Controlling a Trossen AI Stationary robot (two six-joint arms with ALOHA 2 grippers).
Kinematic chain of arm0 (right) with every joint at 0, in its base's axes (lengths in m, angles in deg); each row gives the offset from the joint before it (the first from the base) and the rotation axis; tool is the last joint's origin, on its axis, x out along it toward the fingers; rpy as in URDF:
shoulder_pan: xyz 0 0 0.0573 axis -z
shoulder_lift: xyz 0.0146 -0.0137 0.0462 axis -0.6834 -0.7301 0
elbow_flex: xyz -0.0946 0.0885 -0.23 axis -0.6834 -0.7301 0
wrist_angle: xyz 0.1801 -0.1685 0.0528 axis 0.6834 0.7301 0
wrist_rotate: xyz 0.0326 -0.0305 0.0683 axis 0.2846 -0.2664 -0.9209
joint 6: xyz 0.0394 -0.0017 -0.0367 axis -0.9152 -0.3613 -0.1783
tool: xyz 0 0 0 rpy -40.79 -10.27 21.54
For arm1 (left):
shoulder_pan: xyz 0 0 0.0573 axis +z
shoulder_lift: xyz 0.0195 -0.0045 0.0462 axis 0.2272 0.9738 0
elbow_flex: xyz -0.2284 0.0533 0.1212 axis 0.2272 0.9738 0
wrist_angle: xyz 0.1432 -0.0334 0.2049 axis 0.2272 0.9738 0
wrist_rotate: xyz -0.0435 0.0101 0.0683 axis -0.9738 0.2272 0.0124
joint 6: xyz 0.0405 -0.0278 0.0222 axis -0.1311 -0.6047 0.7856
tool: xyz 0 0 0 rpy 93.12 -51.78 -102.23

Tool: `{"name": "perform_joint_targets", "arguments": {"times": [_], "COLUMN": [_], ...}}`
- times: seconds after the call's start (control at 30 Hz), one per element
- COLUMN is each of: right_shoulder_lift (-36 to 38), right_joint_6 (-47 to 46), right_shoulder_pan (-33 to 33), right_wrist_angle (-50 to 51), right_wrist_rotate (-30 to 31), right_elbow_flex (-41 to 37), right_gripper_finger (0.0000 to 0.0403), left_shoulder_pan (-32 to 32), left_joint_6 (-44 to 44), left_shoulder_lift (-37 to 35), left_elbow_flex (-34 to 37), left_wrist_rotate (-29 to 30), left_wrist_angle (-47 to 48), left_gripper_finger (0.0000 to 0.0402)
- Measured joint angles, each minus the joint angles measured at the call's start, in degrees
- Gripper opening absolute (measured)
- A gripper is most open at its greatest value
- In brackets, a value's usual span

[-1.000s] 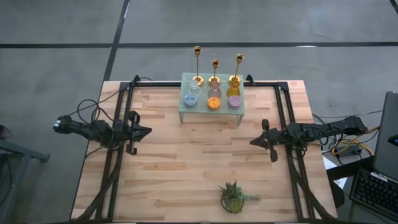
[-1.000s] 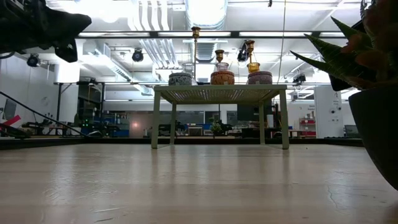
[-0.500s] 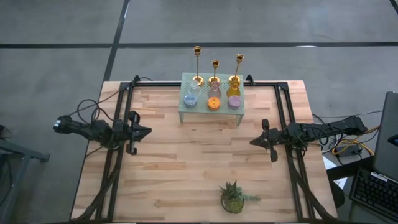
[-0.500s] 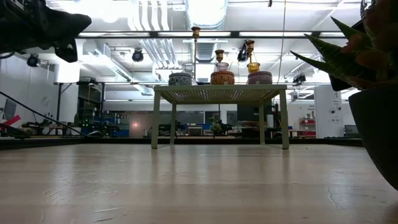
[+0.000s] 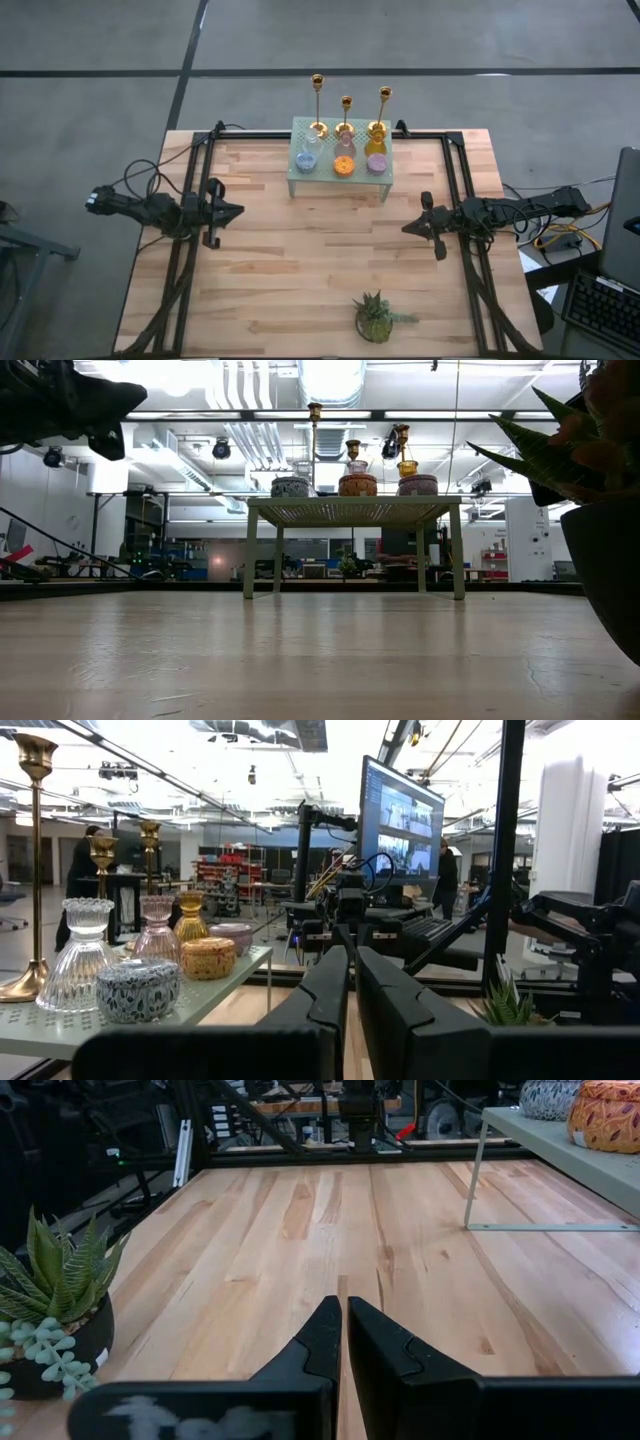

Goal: Pick & Place candle stick holders
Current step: Return to Home Position

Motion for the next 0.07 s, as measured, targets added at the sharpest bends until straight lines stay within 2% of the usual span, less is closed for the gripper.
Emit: {"name": "perform_joint_targets", "arguments": {"times": [0.07], "right_shoulder_lift": [0.00], "right_joint_6": [0.00], "right_shoulder_pan": [0.00], "right_wrist_angle": [0.00], "right_wrist_rotate": [0.00], "right_elbow_flex": [0.00], "right_gripper_finger": [0.0018], "left_shoulder_pan": [0.00], "left_joint_6": [0.00], "left_shoulder_lift": [0.00], "left_elbow_flex": [0.00], "left_wrist_rotate": [0.01], "left_wrist_angle": [0.00], "left_gripper_finger": [0.0028]}}
